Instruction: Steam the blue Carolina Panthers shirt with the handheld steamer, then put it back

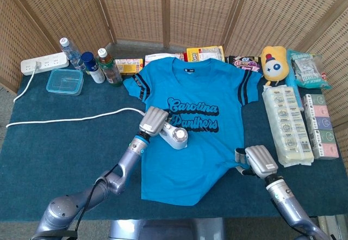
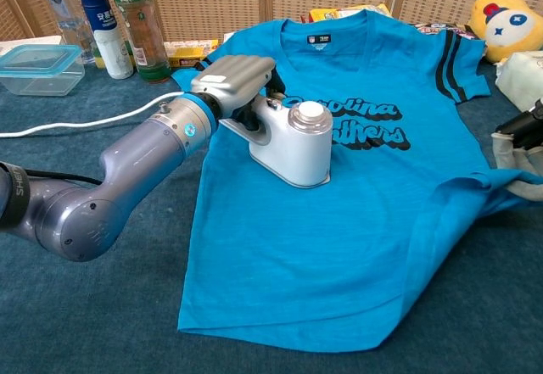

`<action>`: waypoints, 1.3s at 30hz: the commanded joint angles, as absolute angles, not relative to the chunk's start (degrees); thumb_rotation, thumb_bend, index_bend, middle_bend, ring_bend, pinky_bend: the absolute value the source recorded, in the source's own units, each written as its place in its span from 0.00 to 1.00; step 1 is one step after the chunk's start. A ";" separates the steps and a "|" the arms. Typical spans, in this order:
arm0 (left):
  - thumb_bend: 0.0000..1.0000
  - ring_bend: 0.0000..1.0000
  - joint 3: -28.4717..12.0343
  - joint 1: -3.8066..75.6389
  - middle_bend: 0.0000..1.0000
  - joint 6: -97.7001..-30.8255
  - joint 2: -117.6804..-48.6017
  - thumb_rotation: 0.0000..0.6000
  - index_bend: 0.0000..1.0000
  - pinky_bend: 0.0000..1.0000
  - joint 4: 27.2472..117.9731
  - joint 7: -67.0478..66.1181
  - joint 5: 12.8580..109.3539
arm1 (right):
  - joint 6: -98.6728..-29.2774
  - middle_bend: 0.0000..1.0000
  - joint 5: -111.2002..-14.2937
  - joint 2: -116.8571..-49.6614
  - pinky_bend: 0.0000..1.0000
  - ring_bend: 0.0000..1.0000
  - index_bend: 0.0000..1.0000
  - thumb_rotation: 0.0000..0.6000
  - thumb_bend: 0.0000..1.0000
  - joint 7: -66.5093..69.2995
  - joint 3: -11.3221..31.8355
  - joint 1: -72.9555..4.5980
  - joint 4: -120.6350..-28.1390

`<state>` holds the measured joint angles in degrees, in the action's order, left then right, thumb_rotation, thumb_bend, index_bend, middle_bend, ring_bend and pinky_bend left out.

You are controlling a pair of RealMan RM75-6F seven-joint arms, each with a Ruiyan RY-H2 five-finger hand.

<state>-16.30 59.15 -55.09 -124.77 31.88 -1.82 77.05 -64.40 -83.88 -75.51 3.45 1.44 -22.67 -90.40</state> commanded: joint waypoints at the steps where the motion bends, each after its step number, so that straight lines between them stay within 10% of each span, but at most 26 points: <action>1: 0.49 0.71 -16.16 59.66 0.80 -54.93 -125.52 1.00 0.71 0.75 31.87 -1.84 77.20 | -64.64 0.71 -83.96 -75.34 0.87 0.73 0.74 1.00 0.54 3.56 1.49 -22.57 -90.47; 39: 0.49 0.71 -8.46 54.74 0.80 -58.09 -117.13 1.00 0.71 0.75 48.73 -1.65 83.10 | -64.32 0.71 -84.18 -75.53 0.87 0.73 0.75 1.00 0.54 2.09 1.85 -23.09 -91.43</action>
